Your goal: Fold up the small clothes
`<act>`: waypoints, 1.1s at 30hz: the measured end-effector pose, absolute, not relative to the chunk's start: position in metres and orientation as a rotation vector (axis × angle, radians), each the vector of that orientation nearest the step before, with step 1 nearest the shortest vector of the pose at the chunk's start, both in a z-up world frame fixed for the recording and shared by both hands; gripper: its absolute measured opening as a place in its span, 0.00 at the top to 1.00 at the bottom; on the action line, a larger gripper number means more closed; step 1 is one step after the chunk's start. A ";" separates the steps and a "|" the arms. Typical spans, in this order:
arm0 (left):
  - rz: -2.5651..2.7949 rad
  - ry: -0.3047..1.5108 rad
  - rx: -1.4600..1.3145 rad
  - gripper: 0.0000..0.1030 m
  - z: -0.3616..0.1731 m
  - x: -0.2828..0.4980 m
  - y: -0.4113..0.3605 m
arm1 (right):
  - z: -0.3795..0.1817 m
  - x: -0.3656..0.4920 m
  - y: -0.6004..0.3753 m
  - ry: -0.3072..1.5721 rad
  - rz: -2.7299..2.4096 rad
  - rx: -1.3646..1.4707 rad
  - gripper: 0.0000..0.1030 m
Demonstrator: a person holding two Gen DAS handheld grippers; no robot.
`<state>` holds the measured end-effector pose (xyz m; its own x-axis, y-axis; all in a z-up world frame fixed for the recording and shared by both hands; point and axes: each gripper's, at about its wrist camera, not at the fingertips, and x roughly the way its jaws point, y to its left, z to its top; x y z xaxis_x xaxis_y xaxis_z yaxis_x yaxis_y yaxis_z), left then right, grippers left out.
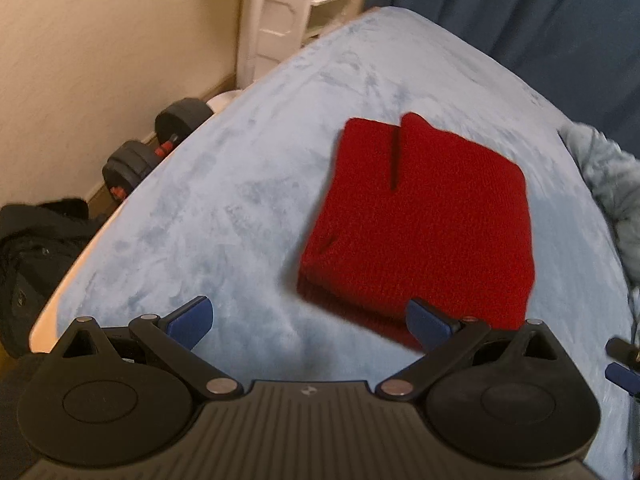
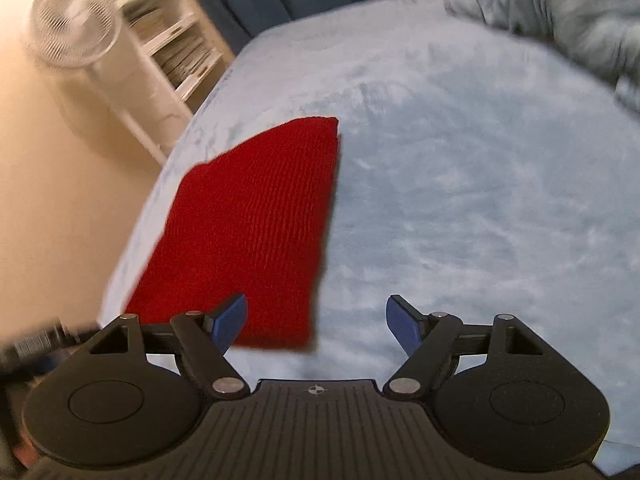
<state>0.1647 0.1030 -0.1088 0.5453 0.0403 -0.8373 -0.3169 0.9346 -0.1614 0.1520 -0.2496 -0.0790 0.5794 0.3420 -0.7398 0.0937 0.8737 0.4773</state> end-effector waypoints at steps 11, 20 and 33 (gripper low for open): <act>0.247 1.033 -0.599 0.00 -0.152 0.192 0.133 | -0.115 0.358 -0.247 1.033 0.194 0.516 0.21; 0.337 1.074 -0.838 0.01 -0.199 0.206 0.157 | -0.163 0.472 -0.207 1.112 0.147 0.413 0.20; 0.163 1.089 -0.765 0.60 -0.189 0.263 0.189 | -0.191 0.432 -0.217 1.271 0.264 0.279 0.67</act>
<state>0.2629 0.1890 -0.1892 0.4794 -0.2394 -0.8443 -0.4760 0.7374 -0.4793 0.4322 -0.2170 -0.1913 0.2741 0.3458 -0.8974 -0.0408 0.9364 0.3484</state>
